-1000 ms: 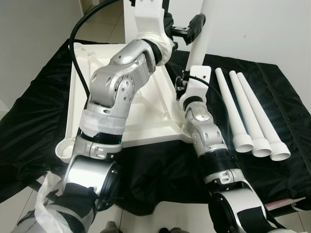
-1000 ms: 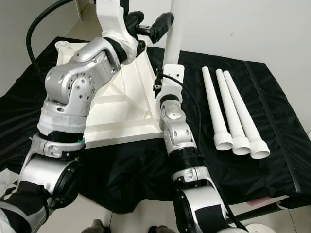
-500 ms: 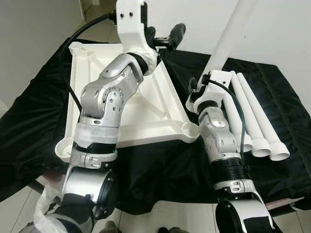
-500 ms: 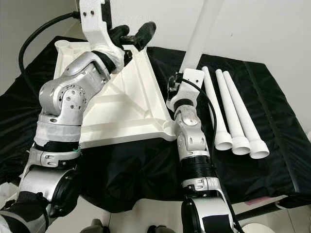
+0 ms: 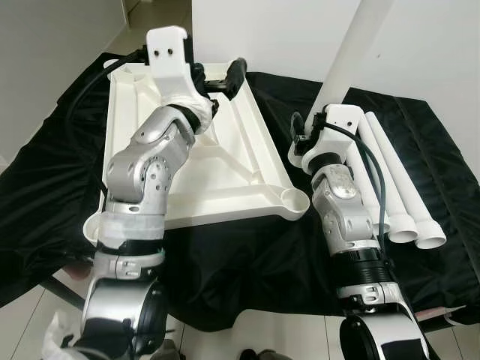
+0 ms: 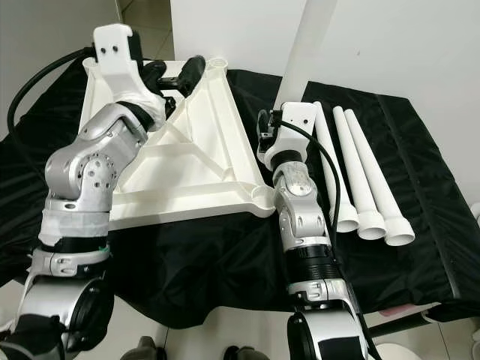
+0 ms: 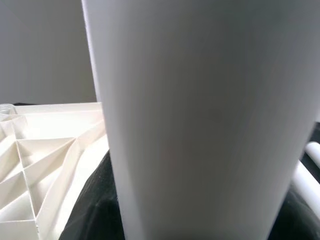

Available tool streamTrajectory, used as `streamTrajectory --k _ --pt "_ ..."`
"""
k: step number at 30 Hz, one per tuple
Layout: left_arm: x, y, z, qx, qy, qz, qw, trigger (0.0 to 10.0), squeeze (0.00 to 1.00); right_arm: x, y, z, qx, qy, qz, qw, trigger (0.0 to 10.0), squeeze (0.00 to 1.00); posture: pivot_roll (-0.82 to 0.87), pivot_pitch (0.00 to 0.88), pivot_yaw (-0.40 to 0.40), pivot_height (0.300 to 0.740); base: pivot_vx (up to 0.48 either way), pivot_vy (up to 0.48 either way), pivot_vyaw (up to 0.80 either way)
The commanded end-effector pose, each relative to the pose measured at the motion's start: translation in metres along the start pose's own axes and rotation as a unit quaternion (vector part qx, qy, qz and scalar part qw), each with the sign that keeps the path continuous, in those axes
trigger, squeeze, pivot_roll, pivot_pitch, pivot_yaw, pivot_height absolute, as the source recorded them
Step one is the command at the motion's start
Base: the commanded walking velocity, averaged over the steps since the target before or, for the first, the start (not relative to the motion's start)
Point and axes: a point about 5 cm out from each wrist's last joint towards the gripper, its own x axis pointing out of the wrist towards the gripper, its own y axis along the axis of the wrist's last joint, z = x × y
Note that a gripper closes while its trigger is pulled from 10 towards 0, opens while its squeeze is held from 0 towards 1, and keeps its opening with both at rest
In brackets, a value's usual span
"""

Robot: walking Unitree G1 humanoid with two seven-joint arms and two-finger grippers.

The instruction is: Building children table

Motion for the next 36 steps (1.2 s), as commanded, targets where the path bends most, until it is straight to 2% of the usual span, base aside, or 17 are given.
streamTrajectory --k 1,11,16,21,22,25,28,30,33,36 --pt "-0.003 0.003 0.002 0.016 -0.007 0.015 1.0 10.0 0.0 -0.002 0.006 0.002 -0.006 0.011 0.023 1.0 10.0 0.0 0.11 0.108 -0.084 0.74 0.0 0.0 0.0" --pt "-0.028 -0.021 0.006 0.067 -0.067 -0.033 0.995 10.0 0.0 -0.018 -0.013 0.012 -0.036 0.033 -0.012 0.999 10.0 0.0 0.12 0.102 -0.081 0.74 0.0 0.0 0.0" --pt "-0.047 -0.046 0.011 0.11 -0.107 -0.066 0.986 10.0 0.0 -0.03 -0.026 0.018 -0.058 0.065 -0.038 0.995 10.0 0.0 0.11 0.088 -0.075 0.74 0.0 0.0 0.0" --pt "-0.051 -0.05 0.013 0.115 -0.119 -0.07 0.984 10.0 0.0 -0.033 -0.029 0.018 -0.066 0.076 -0.046 0.994 10.0 0.0 0.11 0.086 -0.074 0.74 0.0 0.0 0.0" --pt "-0.055 -0.052 0.016 0.109 -0.133 -0.07 0.983 10.0 0.0 -0.036 -0.032 0.017 -0.07 0.095 -0.055 0.992 10.0 0.0 0.11 0.08 -0.07 0.74 0.0 0.0 0.0" --pt "-0.069 -0.068 0.025 0.119 -0.175 -0.094 0.973 10.0 0.0 -0.041 -0.041 0.014 -0.081 0.141 -0.072 0.984 10.0 0.0 0.11 0.079 -0.067 0.74 0.0 0.0 0.0" --pt "-0.071 -0.072 0.026 0.126 -0.18 -0.102 0.97 10.0 0.0 -0.041 -0.043 0.013 -0.086 0.148 -0.073 0.982 10.0 0.0 0.11 0.079 -0.067 0.74 0.0 0.0 0.0" --pt "-0.077 -0.081 0.031 0.14 -0.201 -0.125 0.961 10.0 0.0 -0.043 -0.048 0.011 -0.087 0.166 -0.076 0.979 10.0 0.0 0.11 0.075 -0.062 0.74 0.0 0.0 0.0" --pt "-0.081 -0.087 0.034 0.147 -0.215 -0.137 0.956 10.0 0.0 -0.043 -0.052 0.009 -0.085 0.178 -0.078 0.977 10.0 0.0 0.11 0.073 -0.061 0.74 0.0 0.0 0.0" --pt "-0.082 -0.089 0.035 0.146 -0.221 -0.143 0.954 10.0 0.0 -0.043 -0.053 0.009 -0.084 0.181 -0.076 0.977 10.0 0.0 0.11 0.07 -0.061 0.74 0.0 0.0 0.0"
